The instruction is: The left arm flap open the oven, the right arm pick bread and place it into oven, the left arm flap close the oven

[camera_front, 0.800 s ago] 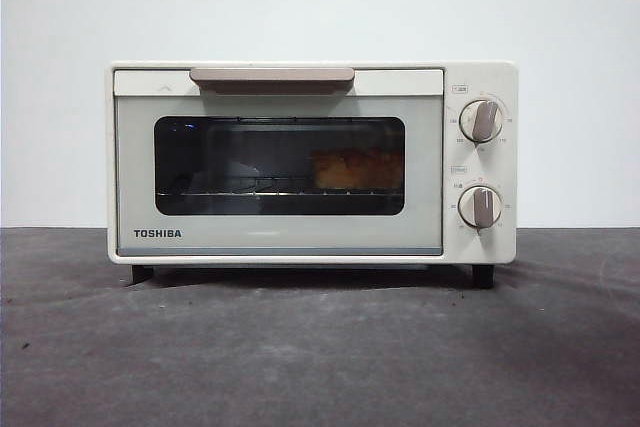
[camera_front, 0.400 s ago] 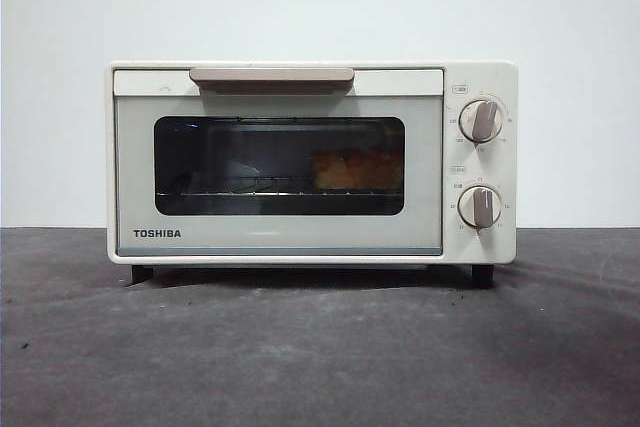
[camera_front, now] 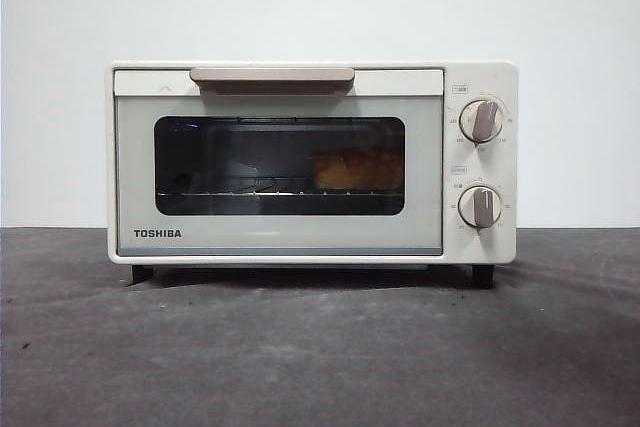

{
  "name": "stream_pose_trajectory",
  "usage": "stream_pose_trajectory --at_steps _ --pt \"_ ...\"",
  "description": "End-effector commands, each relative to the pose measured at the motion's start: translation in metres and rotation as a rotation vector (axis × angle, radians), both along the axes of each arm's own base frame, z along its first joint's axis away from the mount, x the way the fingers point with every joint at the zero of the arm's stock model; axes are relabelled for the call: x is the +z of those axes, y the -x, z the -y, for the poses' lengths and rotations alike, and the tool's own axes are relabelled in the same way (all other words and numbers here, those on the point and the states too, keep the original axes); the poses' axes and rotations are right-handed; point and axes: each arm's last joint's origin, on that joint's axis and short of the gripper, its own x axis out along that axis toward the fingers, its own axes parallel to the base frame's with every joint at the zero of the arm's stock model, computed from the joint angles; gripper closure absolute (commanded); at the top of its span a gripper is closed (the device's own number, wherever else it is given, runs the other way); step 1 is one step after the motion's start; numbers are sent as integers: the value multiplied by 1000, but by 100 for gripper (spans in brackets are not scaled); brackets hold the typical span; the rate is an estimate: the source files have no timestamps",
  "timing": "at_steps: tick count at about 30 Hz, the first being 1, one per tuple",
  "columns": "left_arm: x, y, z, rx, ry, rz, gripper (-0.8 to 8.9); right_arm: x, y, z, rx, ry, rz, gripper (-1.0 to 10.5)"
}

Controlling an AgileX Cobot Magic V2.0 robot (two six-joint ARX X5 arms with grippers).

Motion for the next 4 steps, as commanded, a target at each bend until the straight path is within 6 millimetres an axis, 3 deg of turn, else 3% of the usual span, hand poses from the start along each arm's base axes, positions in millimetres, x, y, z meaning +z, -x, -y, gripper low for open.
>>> stream_pose_trajectory --at_steps 1,4 --pt "-7 -1 0 1 10 -23 794 -1 0 0 -5 7 9 938" --pt "-7 -1 0 1 10 -23 794 -1 0 0 -5 7 9 938"
